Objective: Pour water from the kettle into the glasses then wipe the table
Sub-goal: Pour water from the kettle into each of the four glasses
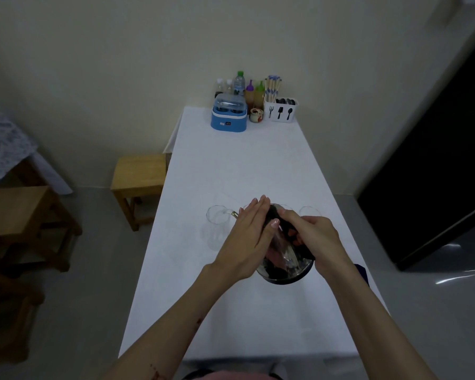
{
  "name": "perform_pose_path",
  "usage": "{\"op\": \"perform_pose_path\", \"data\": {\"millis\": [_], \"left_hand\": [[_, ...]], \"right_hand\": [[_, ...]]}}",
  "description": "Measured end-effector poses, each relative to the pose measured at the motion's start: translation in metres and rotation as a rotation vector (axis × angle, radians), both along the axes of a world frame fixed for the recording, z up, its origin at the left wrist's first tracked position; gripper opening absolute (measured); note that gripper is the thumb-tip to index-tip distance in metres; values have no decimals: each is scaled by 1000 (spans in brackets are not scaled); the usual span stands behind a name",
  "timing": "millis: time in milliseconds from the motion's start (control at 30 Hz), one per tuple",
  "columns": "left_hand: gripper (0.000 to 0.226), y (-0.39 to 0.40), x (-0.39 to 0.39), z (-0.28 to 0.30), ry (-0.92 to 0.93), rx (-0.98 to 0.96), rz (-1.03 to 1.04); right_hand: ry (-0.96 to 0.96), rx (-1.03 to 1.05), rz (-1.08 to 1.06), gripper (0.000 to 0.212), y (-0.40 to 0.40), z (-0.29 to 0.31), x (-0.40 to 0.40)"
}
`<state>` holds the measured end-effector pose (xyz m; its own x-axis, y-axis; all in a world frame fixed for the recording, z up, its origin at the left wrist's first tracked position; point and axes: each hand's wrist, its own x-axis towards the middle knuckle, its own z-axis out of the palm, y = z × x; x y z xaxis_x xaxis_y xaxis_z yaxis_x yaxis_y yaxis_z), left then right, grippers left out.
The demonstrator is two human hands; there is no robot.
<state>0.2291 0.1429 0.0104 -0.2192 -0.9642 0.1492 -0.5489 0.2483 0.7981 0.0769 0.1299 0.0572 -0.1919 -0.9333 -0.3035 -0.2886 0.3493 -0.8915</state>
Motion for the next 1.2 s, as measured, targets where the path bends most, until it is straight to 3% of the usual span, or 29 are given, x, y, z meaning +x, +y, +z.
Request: {"op": "perform_pose_path", "data": {"millis": [1200], "left_hand": [[62,-3,2,-2,10,49,-5]], "right_hand": [[3,24,18,43,-2,-1,3]]}}
